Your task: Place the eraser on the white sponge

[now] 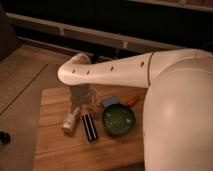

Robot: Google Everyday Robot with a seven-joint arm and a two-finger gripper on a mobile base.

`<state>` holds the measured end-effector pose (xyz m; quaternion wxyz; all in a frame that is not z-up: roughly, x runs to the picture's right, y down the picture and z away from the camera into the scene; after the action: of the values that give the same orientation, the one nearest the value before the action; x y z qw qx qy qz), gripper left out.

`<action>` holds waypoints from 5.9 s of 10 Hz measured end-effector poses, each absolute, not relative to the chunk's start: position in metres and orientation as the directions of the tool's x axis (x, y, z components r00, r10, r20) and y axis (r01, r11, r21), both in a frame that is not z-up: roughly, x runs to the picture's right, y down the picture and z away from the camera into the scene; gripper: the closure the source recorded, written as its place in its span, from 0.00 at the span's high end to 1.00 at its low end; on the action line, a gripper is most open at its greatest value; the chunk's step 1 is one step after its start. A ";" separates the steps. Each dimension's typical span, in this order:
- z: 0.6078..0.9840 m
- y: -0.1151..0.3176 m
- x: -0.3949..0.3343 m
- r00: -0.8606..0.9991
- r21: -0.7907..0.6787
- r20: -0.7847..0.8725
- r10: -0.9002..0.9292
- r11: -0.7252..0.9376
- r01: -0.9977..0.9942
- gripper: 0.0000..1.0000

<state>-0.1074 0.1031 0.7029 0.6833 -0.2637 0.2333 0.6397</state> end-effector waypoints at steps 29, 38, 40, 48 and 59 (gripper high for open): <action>0.747 0.074 -0.097 0.153 -0.143 -0.551 0.820 0.088 -0.986 0.65; 0.774 0.113 -0.074 0.118 -0.129 -0.634 0.765 0.046 -0.991 0.65; 0.783 0.136 -0.087 0.179 -0.171 -0.649 0.740 0.087 -0.981 0.65; 0.819 0.171 -0.122 0.347 -0.300 -0.663 0.663 0.189 -0.935 0.65; 0.848 0.199 -0.116 0.347 -0.323 -0.731 0.587 0.150 -0.934 0.51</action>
<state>-0.1159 0.1988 0.8482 0.7242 -0.3862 0.2246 0.5253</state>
